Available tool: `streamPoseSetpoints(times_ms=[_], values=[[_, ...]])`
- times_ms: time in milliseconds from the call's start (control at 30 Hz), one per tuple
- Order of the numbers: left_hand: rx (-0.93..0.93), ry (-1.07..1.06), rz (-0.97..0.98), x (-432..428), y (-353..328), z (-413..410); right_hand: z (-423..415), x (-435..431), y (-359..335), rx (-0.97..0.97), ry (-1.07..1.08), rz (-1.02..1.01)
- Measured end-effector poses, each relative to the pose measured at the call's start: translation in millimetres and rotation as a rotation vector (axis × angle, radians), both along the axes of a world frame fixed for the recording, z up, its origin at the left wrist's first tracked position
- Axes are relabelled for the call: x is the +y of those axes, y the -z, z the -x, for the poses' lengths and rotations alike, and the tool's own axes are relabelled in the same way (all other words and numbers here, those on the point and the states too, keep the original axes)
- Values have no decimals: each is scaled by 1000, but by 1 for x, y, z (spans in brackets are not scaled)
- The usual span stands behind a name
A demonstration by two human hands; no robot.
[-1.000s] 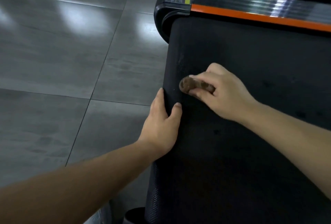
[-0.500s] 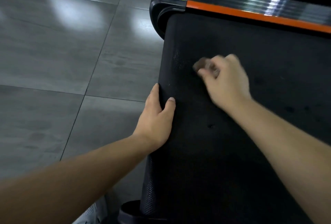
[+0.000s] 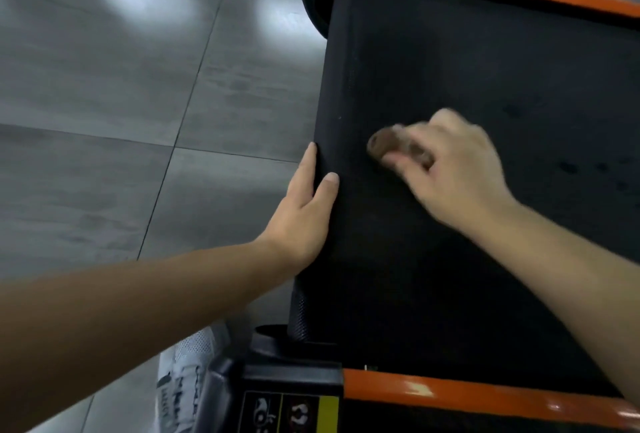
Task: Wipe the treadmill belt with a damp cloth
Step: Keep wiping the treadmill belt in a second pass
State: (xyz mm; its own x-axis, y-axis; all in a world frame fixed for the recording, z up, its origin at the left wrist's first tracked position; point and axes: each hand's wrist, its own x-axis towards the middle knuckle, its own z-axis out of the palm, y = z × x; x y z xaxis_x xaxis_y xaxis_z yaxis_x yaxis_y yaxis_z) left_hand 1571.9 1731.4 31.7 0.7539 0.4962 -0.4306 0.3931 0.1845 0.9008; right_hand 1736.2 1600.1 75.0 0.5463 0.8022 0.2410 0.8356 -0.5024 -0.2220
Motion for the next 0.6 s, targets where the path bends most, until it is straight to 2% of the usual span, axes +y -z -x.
streamPoseSetpoints(times_ms=[67, 100, 233, 300, 333, 433, 467, 567, 600], values=[[-10, 6, 5, 0, 1, 1, -9, 4, 1, 99, 241, -45], [-17, 0, 7, -2, 2, 1, 1, 1, 4, 105, 253, -53], [-62, -78, 50, -5, 7, 2, 55, -18, 7, 200, -120, -72], [-67, -90, 70, -6, 10, 3, 31, 1, 4, 105, -147, -51], [-73, -97, 77, -5, 11, 4, 14, 21, 4, 60, -93, -51], [-91, -114, 77, -7, 12, 3, -19, 67, 6, 99, 162, -87], [-94, -119, 76, -7, 12, 3, -13, 68, 9, 96, 138, -98], [-73, -137, 85, -8, 14, 2, 22, 41, 8, 167, -218, -56], [-66, -140, 92, -7, 15, 2, 18, 41, 5, 153, -267, -21]])
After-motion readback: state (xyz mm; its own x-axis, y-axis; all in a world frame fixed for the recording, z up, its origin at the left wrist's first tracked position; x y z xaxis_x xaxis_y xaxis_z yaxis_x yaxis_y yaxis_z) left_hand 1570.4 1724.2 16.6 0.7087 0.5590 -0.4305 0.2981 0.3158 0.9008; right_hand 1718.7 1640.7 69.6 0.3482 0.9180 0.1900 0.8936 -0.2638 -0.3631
